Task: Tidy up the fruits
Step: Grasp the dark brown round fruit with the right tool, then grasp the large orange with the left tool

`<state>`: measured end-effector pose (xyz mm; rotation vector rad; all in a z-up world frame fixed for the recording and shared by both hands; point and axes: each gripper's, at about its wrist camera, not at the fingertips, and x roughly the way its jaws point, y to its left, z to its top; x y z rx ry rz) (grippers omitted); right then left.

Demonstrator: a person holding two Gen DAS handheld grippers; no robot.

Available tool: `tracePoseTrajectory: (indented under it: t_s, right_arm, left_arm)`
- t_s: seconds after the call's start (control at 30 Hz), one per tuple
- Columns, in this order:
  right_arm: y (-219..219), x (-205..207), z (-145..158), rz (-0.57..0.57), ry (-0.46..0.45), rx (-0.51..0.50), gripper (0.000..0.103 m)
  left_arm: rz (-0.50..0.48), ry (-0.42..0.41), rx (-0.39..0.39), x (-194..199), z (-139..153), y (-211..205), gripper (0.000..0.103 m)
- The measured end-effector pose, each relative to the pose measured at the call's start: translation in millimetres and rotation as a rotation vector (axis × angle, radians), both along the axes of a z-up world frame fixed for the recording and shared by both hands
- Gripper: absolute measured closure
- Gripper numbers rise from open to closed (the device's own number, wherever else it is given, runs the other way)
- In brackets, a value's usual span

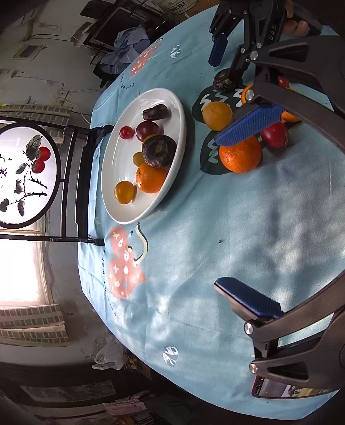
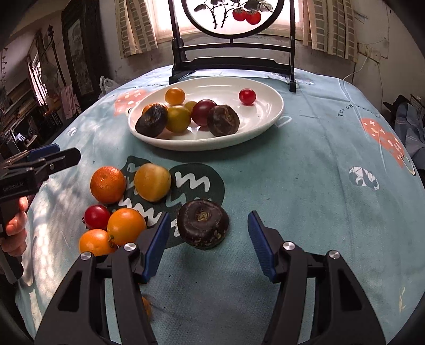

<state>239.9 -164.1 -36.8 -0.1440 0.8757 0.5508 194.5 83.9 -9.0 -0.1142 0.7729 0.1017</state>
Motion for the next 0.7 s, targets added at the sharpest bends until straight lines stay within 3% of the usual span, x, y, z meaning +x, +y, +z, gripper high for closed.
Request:
tracePoseTrajectory:
  t_s: [0.2,0.53,0.7]
  right_arm:
    - [5,1,-7,0.012,0.002,-0.036,0.045]
    - [12,1,-11,0.038,-0.001,-0.054,0.06]
    - [2,4,-7,-0.001,0.011,-0.003,0.06]
  left_arm:
    - [0.007,-0.003,-0.002,-1,1,1,0.002]
    - [0.006,0.004,-0.001,0,-1,1,0.002]
    - [-0.044,0.021,-0.076,1,-4,0,0.002]
